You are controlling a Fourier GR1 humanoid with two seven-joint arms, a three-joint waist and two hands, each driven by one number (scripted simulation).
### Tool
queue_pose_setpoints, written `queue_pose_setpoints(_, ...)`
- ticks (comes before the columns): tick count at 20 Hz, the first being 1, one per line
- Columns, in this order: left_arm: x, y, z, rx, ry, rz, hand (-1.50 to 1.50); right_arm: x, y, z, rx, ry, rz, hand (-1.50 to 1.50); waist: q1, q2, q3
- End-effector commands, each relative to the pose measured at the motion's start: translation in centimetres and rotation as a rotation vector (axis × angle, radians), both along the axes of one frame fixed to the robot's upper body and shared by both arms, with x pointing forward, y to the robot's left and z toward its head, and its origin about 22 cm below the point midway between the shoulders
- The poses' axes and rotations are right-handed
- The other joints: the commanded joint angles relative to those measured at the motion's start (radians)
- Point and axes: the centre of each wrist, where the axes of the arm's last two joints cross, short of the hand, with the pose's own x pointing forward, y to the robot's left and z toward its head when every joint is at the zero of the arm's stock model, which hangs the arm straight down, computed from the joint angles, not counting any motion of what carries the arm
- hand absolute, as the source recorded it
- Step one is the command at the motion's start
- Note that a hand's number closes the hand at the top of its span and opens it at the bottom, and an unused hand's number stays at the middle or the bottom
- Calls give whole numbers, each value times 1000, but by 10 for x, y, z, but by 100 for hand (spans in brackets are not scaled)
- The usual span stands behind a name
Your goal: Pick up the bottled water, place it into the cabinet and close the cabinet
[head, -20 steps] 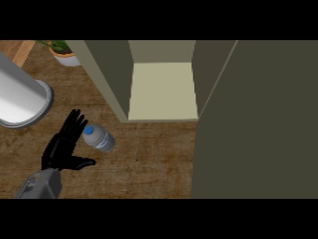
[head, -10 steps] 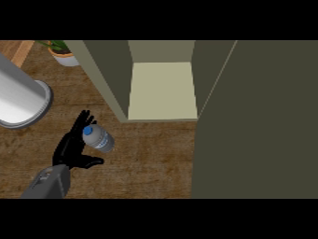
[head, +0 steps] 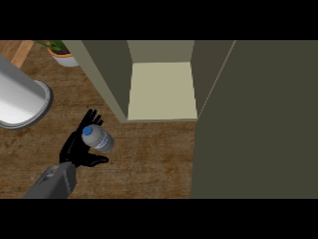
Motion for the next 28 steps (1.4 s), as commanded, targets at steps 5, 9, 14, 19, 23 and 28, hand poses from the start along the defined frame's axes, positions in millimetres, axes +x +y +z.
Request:
queue_pose_setpoints(5, 0, -26, -6, -123, -17, -71, -150, -5, 0, -5, 10, 4, 14, -150, -6, 3, -3)
queue_pose_setpoints(9, 8, -26, 0, -125, -56, -105, -150, 2, 13, 2, 8, 3, 18, -150, -8, 7, -4)
queue_pose_setpoints(14, 2, -45, -6, -108, -58, -168, 150, 0, 12, -20, -8, 14, -2, -150, 3, 1, -2)
queue_pose_setpoints(19, 5, -38, -4, -172, -53, -140, 150, -7, 11, -12, -13, 15, 1, -150, 6, -2, -2)
queue_pose_setpoints(23, -1, -42, -8, -131, -91, -103, 150, -5, -8, -16, -21, 26, 14, -150, 6, -2, -1)
queue_pose_setpoints(28, -43, 21, -20, -118, -116, 154, 150, -5, 10, -7, 3, 34, -14, -150, 18, -4, -2)
